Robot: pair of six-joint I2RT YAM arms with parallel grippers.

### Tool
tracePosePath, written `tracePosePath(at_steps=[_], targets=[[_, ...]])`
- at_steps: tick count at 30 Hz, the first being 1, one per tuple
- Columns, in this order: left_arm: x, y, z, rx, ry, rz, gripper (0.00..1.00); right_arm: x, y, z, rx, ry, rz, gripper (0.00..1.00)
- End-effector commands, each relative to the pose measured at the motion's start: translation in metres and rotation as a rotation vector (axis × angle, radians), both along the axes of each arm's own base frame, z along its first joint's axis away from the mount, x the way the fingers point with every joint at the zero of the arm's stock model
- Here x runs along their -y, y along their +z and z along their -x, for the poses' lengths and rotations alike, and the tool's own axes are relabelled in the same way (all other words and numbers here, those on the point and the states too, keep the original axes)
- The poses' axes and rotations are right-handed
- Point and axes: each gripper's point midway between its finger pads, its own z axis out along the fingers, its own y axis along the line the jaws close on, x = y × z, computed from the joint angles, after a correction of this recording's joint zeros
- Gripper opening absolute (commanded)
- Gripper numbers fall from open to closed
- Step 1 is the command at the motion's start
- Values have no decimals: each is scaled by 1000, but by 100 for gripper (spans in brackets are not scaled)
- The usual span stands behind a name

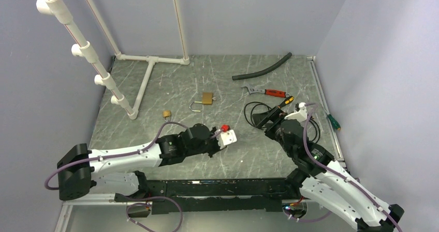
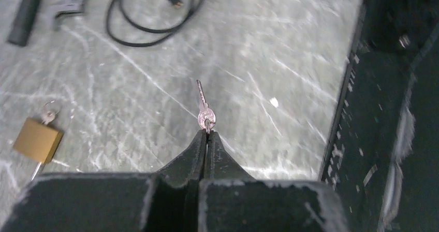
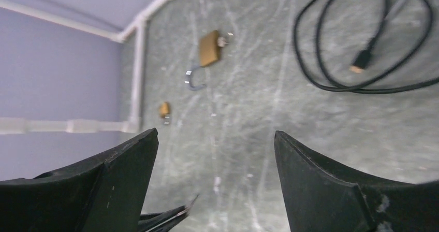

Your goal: Unlock with the key

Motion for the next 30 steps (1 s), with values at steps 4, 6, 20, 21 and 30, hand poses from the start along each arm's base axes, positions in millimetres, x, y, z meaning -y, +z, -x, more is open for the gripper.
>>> tracePosePath(at_steps=[4, 6, 20, 21, 30], targets=[[4, 40, -47, -34, 386, 347, 0, -45, 60, -20, 160, 73, -309, 81], [10, 46, -46, -32, 365, 383, 0, -55, 59, -25, 145, 102, -280, 77], [12, 37, -65, 48, 432, 369, 0, -102, 20, -32, 29, 241, -296, 52], [12, 36, -67, 52, 437, 373, 0, -104, 18, -32, 23, 247, -292, 49], [8, 39, -76, 80, 496, 398, 0, -108, 2, -31, -30, 251, -285, 33]])
